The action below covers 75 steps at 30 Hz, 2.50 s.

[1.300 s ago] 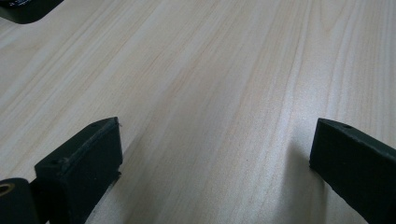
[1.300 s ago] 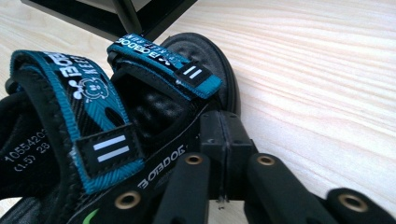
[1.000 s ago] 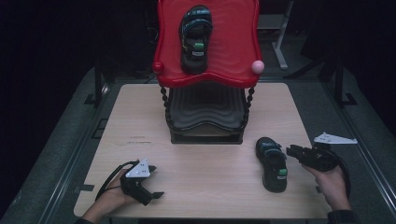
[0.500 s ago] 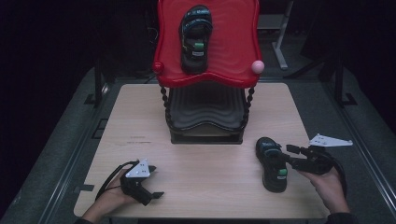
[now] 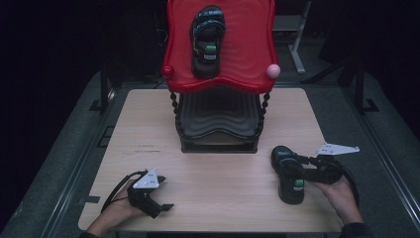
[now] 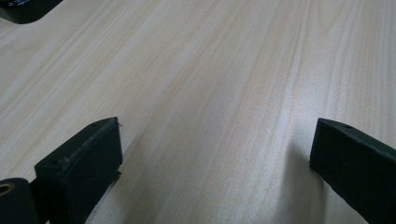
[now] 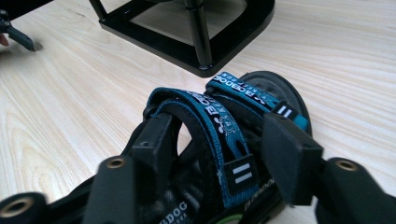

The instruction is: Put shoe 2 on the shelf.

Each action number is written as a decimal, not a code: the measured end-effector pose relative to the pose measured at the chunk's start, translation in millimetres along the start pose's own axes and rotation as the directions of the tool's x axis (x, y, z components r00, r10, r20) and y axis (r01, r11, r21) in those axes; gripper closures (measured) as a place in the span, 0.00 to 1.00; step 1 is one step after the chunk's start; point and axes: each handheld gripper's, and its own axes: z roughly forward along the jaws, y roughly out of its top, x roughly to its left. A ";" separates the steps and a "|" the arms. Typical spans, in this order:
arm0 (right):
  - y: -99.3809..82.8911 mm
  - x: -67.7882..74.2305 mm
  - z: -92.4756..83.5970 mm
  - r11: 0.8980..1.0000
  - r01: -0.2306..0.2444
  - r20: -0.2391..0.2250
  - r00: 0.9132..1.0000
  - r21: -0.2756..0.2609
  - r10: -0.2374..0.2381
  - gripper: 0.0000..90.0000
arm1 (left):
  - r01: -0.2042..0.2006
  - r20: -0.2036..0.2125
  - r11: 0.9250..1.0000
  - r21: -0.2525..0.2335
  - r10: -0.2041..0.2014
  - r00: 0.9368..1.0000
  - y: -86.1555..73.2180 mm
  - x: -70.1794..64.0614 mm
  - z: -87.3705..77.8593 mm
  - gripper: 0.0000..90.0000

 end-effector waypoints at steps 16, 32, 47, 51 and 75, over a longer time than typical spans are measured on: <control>1.5 -2.3 -5.7 0.998 0.012 -0.052 0.999 -0.062 -0.015 0.75 | -0.007 -0.001 1.000 0.005 0.007 1.000 0.1 -0.1 -0.1 0.02; 46.6 15.8 -34.6 0.985 0.034 -0.037 0.999 -0.167 -0.041 0.75 | -0.008 -0.002 1.000 0.006 0.008 1.000 0.1 -0.2 -0.1 0.02; 108.2 33.7 -60.8 0.965 0.088 -0.042 0.994 -0.246 -0.101 0.75 | -0.006 -0.003 1.000 0.003 0.006 1.000 0.1 -0.3 0.0 0.02; 124.6 37.6 -68.2 0.956 0.102 -0.046 0.992 -0.274 -0.119 0.75 | -0.005 -0.003 1.000 0.003 0.005 1.000 0.1 -0.3 0.0 0.02; 214.8 46.5 -122.8 0.902 0.158 0.010 0.986 -0.402 -0.168 0.75 | -0.011 -0.001 1.000 0.010 0.011 1.000 0.1 0.0 -0.4 0.02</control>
